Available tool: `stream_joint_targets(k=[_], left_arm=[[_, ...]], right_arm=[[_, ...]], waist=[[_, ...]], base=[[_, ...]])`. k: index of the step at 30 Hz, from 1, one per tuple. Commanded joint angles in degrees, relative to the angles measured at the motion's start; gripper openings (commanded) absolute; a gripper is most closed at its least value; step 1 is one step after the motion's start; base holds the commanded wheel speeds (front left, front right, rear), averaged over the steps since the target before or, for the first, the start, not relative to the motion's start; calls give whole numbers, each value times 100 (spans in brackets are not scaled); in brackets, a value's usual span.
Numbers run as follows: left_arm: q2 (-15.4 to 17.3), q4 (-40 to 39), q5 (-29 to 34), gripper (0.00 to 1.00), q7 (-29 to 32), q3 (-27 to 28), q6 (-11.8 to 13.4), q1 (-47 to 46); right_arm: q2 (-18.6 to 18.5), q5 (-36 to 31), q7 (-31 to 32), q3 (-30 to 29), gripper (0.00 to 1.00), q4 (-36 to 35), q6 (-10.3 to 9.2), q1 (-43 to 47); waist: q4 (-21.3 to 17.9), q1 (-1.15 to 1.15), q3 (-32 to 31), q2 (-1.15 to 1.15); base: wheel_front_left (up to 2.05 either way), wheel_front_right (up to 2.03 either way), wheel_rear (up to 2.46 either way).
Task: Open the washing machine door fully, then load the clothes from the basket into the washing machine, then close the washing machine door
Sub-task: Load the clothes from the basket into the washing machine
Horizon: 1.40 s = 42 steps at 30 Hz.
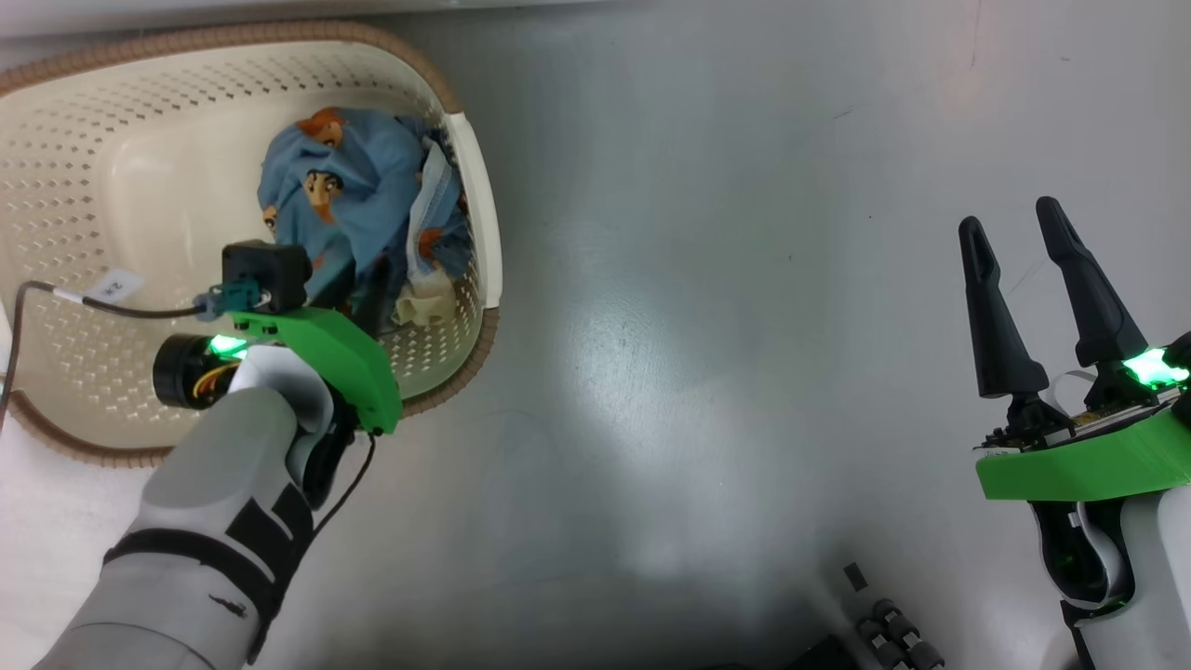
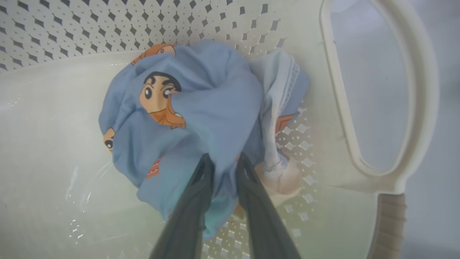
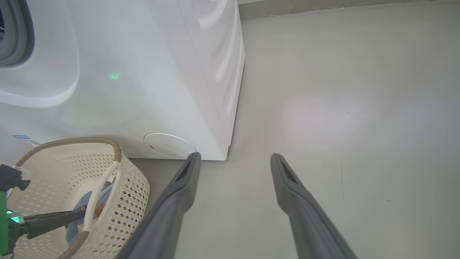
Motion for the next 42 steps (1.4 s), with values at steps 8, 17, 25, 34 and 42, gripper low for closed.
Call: stream_joint_targets(k=[8, 17, 25, 34, 42], left_arm=[[300, -116, -746, 0, -28, -524, -9, -17], [431, -511, -729, 0, -35, 297, -9, 193], [428, -973, 209, 0, -36, 1562, -9, 893], [340, -1698, 1134, 0, -37, 2456, -9, 1756], [295, -2444, 1824, 0, -37, 3050, -9, 2376]], right_arm=[[-42, -73, -68, 105, 100, -135, 10, 296], [-77, -72, -68, 164, 100, -7, 10, 282], [-176, -7, -68, 272, 100, 196, 10, 323], [-177, 57, -68, 344, 100, 481, 10, 606], [-252, 91, -68, 294, 100, 596, 10, 873]], waist=[[30, 0, -137, 0], [205, 0, -672, 0], [383, 0, -1388, 0], [543, 0, -2331, 0], [637, 0, -2939, 0]], base=[[0, 0, 0], [0, 0, 0], [0, 0, 0], [0, 0, 0], [0, 0, 0]])
